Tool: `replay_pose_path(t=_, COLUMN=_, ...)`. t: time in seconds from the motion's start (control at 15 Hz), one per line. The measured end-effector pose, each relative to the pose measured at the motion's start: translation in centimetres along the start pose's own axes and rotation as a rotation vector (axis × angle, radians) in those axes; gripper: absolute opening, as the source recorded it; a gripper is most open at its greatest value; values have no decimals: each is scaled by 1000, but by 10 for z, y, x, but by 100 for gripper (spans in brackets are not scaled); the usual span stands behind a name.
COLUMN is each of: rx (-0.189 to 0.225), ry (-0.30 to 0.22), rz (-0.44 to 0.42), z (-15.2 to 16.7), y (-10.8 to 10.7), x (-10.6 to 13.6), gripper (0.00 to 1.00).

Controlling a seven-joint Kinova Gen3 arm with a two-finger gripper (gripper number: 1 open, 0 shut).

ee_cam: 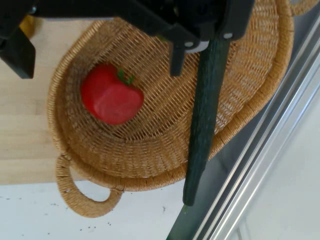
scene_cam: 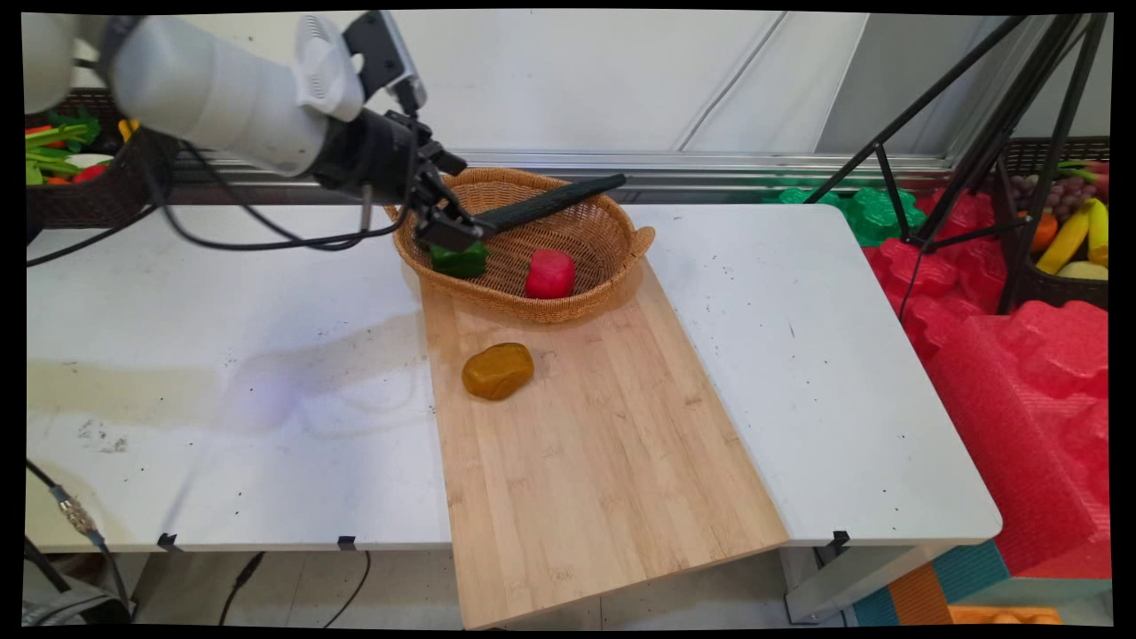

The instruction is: Pick up the potato from the cutting board

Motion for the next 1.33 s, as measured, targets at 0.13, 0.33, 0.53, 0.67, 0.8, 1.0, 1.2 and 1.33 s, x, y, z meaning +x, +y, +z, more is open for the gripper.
replay_pose_path(t=0.13, rx=6, ry=-1, rz=-4, z=-15, y=8, x=-1, gripper=100)
replay_pose_path(t=0.33, rx=17, ry=-7, rz=-10, z=-41, y=22, x=-3, gripper=100)
replay_pose_path(t=0.53, rx=29, ry=-17, rz=-13, z=-60, y=33, x=-5, gripper=100)
replay_pose_path(t=0.67, rx=28, ry=-28, rz=-14, z=-68, y=39, x=-6, gripper=100)
replay_pose_path(t=0.8, rx=21, ry=-49, rz=-21, z=-71, y=46, x=-8, gripper=100)
replay_pose_path(t=1.0, rx=0, ry=-90, rz=-38, z=-65, y=55, x=-10, gripper=100)
replay_pose_path(t=1.2, rx=-22, ry=-144, rz=-66, z=-48, y=63, x=-12, gripper=100)
replay_pose_path(t=1.33, rx=-34, ry=-181, rz=-83, z=-30, y=69, x=-12, gripper=100)
